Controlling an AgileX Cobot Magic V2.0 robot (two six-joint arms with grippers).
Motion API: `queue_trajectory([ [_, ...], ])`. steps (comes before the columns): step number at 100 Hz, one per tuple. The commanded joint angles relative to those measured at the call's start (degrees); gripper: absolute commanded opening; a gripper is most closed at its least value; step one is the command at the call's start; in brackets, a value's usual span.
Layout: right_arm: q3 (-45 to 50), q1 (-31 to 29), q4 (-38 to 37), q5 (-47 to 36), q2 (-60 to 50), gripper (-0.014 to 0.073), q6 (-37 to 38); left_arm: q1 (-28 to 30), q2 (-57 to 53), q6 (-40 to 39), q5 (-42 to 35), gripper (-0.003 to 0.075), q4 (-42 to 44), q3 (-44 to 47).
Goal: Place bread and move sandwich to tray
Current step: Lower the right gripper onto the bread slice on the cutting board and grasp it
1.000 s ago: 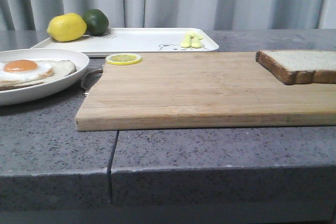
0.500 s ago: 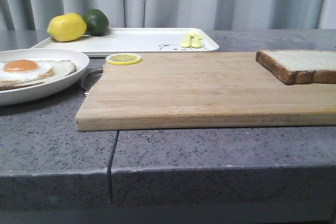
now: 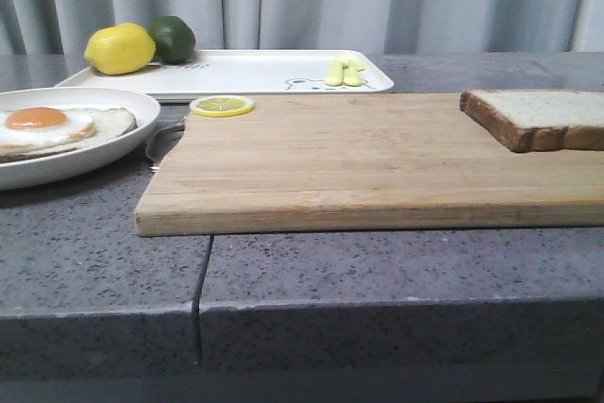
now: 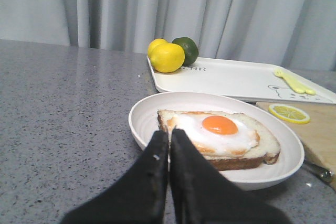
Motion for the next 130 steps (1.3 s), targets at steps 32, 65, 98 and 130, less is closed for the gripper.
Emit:
queue_trajectory([
  [32,-16.58,0.19,1.93,20.62,0.72,-0.0067,0.55,-0.14,6.72,-0.52,8.97,-0.002,-3.48,-18.76],
  [65,-29.15,0.19,1.93,30.72,13.06,-0.0067,0.55,-0.27,29.58,-0.52,30.87,-0.002,-3.79,-44.59],
  [98,-42.91,0.19,1.93,42.66,30.29,-0.0067,0.55,-0.27,41.93,-0.27,38.98,-0.002,-3.79,-54.41],
  [130,-47.53,0.19,2.05,43.06,33.97,-0.0064,0.55,-0.27,44.95,-0.27,39.96,-0.0018,-3.79,-54.41],
])
